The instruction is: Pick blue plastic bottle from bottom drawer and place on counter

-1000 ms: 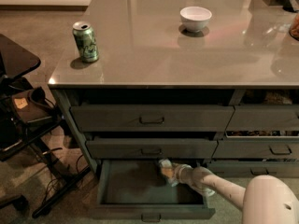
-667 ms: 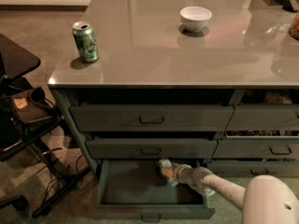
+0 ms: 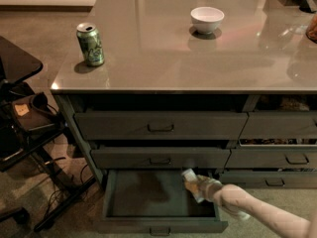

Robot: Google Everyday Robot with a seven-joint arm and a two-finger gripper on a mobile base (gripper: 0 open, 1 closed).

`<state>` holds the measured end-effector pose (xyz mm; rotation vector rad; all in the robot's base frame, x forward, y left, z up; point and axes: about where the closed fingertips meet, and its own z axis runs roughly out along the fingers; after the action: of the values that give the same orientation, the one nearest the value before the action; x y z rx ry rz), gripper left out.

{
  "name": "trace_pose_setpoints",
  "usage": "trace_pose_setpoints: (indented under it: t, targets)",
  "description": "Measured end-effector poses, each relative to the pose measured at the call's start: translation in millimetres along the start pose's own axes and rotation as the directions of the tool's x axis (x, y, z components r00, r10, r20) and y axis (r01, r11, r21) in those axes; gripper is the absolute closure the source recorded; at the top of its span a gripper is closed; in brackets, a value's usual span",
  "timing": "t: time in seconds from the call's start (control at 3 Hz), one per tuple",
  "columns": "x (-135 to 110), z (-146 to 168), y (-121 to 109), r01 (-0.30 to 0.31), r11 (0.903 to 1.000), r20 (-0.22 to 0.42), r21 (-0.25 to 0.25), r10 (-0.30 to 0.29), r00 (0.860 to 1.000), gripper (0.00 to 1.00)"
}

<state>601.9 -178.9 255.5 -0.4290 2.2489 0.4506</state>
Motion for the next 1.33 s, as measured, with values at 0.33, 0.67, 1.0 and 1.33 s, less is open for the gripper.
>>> trace_pose_setpoints:
  t: [0.33,0.67,1.0,1.33]
  targets:
    - [-14.9,-90.0,-5.8,0.112,0.9922,0.029,0.055,-0.114,0.993,1.0]
    - [8.8,-106.3,19.5,0.111,0.9936,-0.002,0.019,-0.111,0.994,1.0]
    - [9.0,-105.3,20.6,0.112,0.9936,-0.003,0.017,-0.112,0.994,1.0]
    - [22.6,-119.2,45.6,0.13,0.991,-0.01,-0.032,-0.13,0.991,1.0]
